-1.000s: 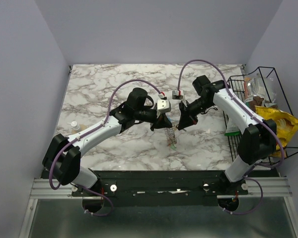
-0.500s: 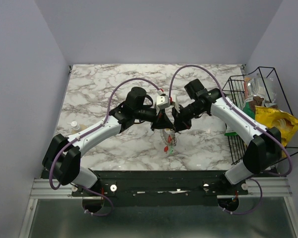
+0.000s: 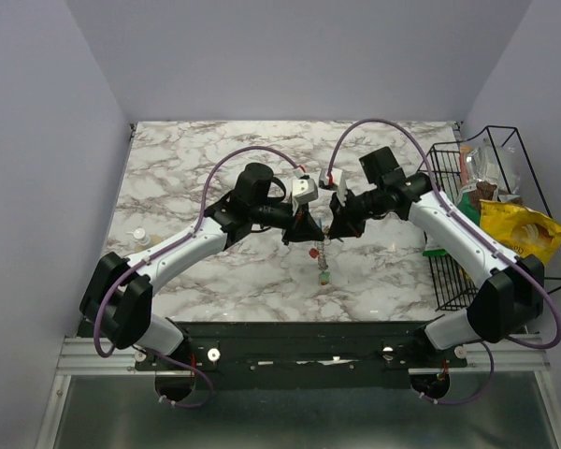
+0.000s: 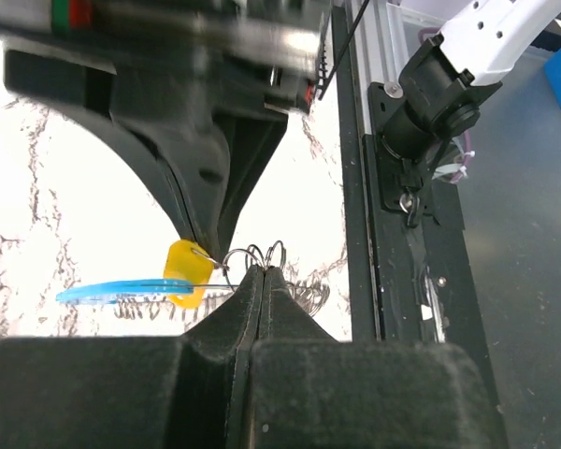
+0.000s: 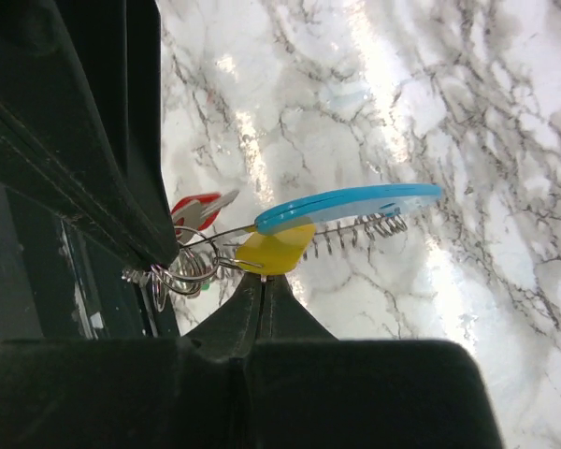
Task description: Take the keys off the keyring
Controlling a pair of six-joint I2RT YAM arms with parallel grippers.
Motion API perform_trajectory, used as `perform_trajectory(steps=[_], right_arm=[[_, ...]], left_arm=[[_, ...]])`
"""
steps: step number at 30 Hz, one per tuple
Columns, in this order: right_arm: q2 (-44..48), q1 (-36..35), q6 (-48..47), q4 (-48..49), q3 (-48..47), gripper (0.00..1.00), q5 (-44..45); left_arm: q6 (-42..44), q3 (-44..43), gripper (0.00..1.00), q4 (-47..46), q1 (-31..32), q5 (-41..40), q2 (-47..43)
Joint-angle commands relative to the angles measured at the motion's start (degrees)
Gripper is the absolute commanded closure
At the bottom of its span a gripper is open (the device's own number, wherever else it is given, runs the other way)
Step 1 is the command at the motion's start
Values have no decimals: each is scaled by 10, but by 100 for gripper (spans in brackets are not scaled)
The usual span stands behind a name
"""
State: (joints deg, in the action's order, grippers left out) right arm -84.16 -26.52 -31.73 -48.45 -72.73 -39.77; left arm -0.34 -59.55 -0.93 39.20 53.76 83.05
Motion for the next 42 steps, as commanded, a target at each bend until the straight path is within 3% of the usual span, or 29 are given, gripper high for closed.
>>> perform_trajectory(steps=[1,19,34,42], right_arm=[[11,38,16,91,0,99,115],[84,67,34,141,-8,99,171],[146,67,23,130,-15,99,164],[107,58,15,64,-22,99,112]], left_arm=[[1,-6,100,21,9,98,-41],[79,12,100,107,9,101,-78],[125,21,100,147,9,78,-87],[103,9,100,124,10,62,-82]])
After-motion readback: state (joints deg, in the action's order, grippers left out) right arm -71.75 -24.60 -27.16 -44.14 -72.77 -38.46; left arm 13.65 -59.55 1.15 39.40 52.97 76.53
